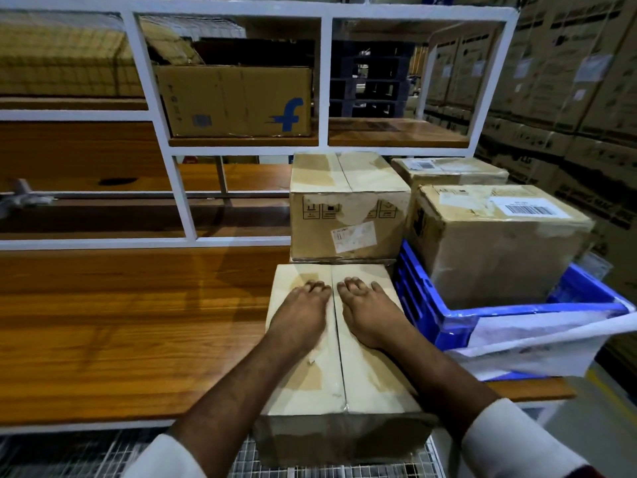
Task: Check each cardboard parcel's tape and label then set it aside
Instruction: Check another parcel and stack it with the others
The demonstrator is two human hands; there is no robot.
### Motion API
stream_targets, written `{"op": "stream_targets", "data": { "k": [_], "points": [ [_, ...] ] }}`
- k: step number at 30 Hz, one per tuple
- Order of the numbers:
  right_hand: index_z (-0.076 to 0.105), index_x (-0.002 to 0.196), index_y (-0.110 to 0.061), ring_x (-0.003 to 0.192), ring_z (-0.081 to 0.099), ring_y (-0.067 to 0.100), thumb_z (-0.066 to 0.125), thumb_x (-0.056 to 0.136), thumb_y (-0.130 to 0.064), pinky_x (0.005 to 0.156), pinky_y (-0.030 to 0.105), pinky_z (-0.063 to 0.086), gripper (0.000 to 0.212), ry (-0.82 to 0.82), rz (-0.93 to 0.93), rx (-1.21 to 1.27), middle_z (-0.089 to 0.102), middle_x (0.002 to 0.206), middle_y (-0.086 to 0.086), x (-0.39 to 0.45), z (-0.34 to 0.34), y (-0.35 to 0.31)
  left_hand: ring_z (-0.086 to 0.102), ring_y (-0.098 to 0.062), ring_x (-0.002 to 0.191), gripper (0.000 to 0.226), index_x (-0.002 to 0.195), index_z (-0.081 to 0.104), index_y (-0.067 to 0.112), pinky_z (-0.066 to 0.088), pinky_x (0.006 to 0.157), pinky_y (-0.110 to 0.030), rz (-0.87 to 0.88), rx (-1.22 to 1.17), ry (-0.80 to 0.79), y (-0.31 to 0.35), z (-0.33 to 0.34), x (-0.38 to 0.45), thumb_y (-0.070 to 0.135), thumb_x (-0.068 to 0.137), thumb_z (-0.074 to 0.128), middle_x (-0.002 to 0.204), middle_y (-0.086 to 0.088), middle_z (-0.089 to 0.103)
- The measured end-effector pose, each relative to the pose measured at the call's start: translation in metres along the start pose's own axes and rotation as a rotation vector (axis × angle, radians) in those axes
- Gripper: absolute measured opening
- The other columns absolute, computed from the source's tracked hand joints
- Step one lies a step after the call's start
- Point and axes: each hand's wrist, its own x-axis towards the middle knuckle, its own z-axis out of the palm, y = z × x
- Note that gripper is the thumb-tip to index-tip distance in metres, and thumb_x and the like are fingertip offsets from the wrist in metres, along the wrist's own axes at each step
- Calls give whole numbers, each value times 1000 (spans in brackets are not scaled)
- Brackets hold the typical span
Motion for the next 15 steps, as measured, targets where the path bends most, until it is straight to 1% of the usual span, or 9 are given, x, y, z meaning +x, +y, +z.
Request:
{"op": "stream_targets", "data": {
  "k": [3,6,8,11,13,15],
  "points": [
    [21,156,-14,150,17,21,21,104,-27,120,42,17,53,2,-11,19,22,162,8,-2,-6,1,23,-15,147,56,153,30,23,16,119,-32,-12,-27,-8,1,-6,-1,17,100,46,159,1,30],
    [22,155,-13,149,21,24,24,105,-33,119,44,23,54,-21,53,29,24,162,8,-15,-13,8,32,-17,144,53,150,35,20,25,118,-37,-103,-12,20,-6,-9,-15,21,99,49,156,-2,37],
    [23,154,-10,148,22,26,25,104,-35,119,45,24,56,-38,110,22,25,161,10,-25,-11,17,29,-18,145,52,151,32,17,23,118,-39,-149,3,23,-17,-9,-28,23,101,43,157,-3,34],
    [24,153,-8,147,24,27,25,104,-33,119,45,25,55,-2,129,55,28,159,12,-33,-5,20,22,-17,148,49,153,27,19,17,119,-36,-155,-83,-9,-26,-11,-38,27,105,32,160,-1,28],
    [27,151,-7,145,25,28,26,104,-32,118,45,26,53,37,122,58,30,157,13,-32,-2,19,20,-17,148,48,153,28,20,15,120,-37,-162,-99,-11,-26,-12,-35,29,105,30,160,0,28],
    [29,150,-6,144,27,28,27,104,-31,117,46,27,53,40,123,47,33,156,14,-30,-5,18,20,-17,148,48,152,28,19,13,120,-39,-162,-84,-30,-23,-14,-33,29,105,31,160,-2,28]
  ]
}}
